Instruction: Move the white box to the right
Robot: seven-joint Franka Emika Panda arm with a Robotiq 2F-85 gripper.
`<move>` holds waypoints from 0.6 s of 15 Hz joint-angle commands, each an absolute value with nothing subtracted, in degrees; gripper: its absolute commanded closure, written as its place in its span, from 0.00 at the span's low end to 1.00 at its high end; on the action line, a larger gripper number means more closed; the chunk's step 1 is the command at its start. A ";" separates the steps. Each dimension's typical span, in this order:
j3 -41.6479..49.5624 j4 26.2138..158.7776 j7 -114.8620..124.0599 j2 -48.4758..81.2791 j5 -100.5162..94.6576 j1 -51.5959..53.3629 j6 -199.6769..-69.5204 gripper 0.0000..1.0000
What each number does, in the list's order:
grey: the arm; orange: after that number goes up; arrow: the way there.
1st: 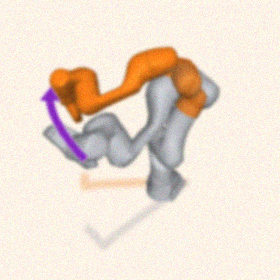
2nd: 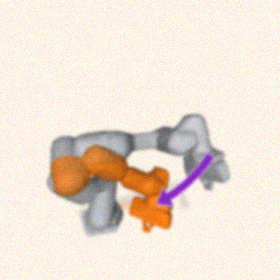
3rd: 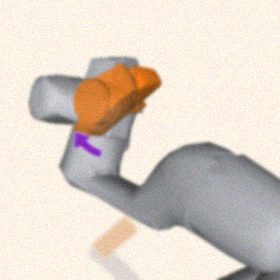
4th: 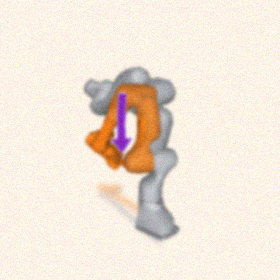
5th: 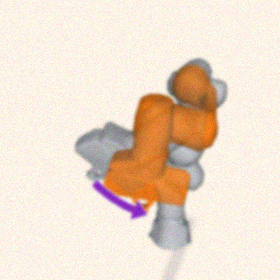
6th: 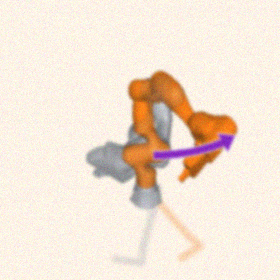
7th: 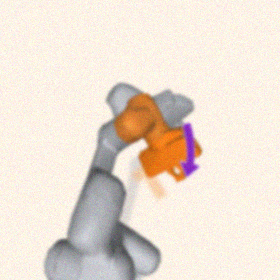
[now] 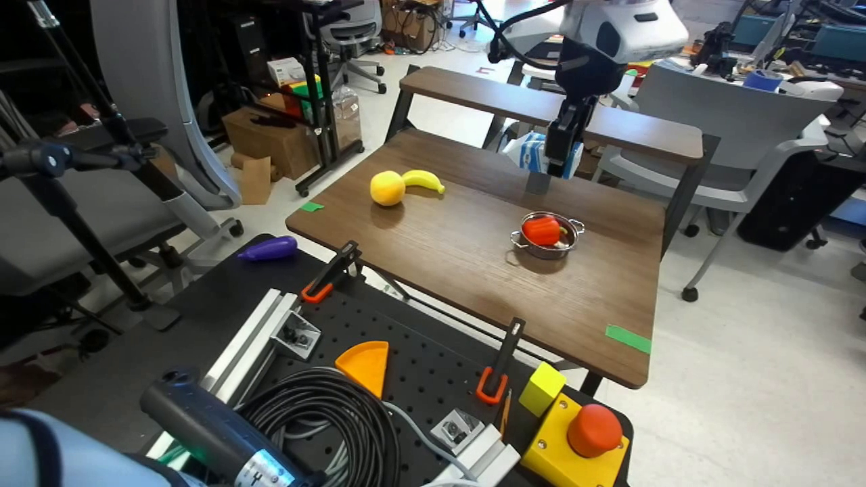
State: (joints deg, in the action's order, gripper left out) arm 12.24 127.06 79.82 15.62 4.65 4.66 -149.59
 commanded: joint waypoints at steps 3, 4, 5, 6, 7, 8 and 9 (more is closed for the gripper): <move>15.47 122.50 90.51 18.68 2.67 1.83 -153.96 0.82; 16.54 121.63 92.75 19.65 1.66 2.05 -154.84 0.82; 17.51 120.59 94.90 20.67 0.88 2.29 -155.24 0.82; 18.33 119.40 97.27 21.74 0.20 2.56 -155.08 0.82; 19.05 118.22 99.55 22.83 -0.52 2.86 -155.03 0.82; 19.67 116.86 101.90 24.00 -1.36 3.23 -154.73 0.82; 20.21 115.48 104.16 25.20 -2.14 3.59 -154.44 0.82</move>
